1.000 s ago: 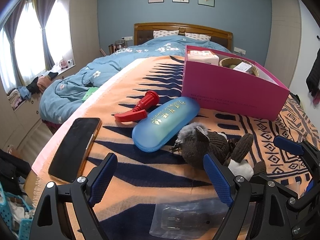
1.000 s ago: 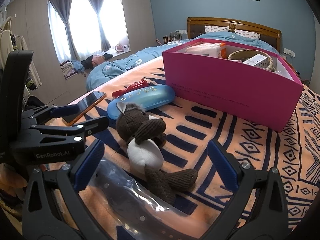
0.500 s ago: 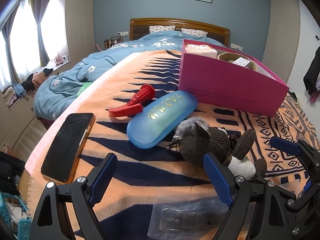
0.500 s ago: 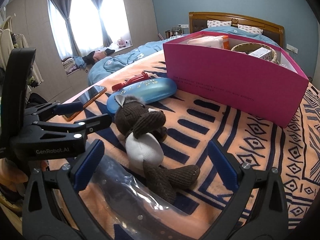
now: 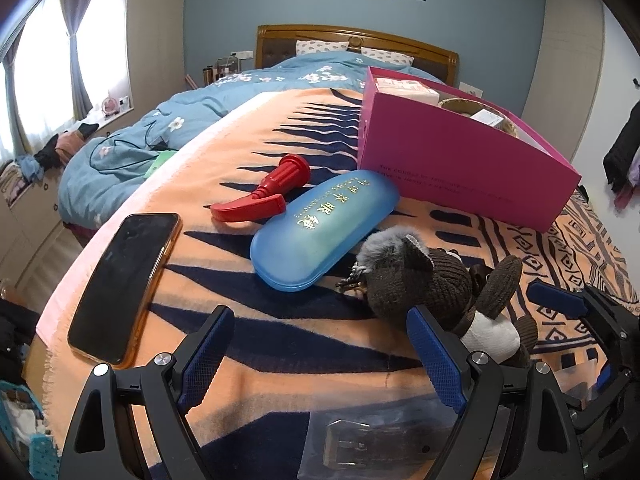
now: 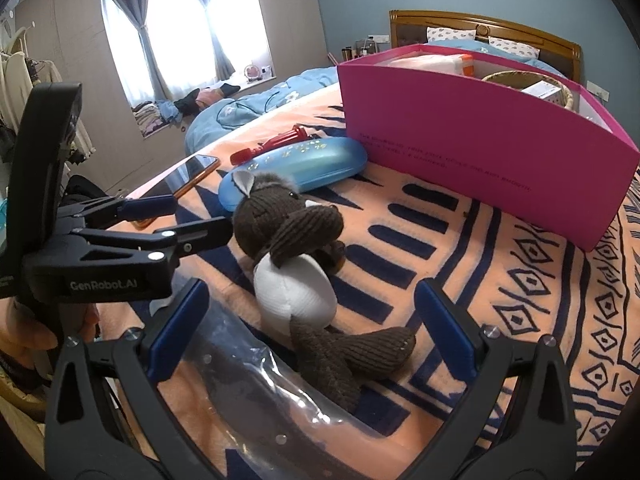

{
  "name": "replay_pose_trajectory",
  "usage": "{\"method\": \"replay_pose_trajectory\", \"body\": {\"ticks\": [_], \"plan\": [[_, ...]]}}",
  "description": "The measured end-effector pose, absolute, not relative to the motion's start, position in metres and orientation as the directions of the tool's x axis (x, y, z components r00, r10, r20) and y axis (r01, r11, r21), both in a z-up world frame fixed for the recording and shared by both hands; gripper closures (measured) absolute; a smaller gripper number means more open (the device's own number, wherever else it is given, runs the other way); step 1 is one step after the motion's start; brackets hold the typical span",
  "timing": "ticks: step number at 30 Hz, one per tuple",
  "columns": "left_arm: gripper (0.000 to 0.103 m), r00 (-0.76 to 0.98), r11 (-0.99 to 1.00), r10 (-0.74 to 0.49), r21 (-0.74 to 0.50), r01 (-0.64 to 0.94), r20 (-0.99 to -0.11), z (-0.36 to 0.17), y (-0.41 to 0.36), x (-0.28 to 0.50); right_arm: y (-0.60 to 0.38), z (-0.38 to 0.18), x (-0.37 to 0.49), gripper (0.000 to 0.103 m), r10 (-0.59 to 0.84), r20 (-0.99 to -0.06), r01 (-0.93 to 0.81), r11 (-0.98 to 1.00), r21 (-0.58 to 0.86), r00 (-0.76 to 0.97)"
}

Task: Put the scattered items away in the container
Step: 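Close the left tool on the plush toy's body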

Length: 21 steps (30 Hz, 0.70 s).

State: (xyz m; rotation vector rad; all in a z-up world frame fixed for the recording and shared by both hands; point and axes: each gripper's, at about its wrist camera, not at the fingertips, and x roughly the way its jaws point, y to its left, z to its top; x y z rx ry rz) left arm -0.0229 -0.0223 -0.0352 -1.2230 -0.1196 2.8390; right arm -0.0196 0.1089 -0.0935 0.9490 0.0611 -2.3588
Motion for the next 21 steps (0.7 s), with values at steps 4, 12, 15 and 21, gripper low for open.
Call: {"method": "replay_pose_trajectory", "body": {"ticks": [4, 12, 15, 21], "plan": [[0.013, -0.671, -0.992, 0.122, -0.112, -0.058, -0.731, -0.036, -0.02, -0.025, 0.109, -0.097, -0.02, 0.0, -0.51, -0.653, 0.55, -0.818, 0.167, -0.56], [0.013, -0.605, -0.926, 0.374, -0.324, -0.195, -0.703, -0.031, -0.017, -0.036, 0.111, -0.099, -0.02, 0.0, -0.526, -0.654, 0.564, -0.806, 0.18, -0.544], [0.013, -0.578, -0.906, 0.419, -0.367, -0.213, -0.7, -0.033, -0.013, -0.043, 0.107, -0.098, -0.019, 0.0, -0.53, -0.656, 0.572, -0.801, 0.177, -0.538], [0.013, -0.527, -0.877, 0.478, -0.42, -0.234, -0.703, -0.039, -0.001, -0.055, 0.107, -0.096, -0.022, 0.007, -0.553, -0.64, 0.577, -0.791, 0.202, -0.534]]}}
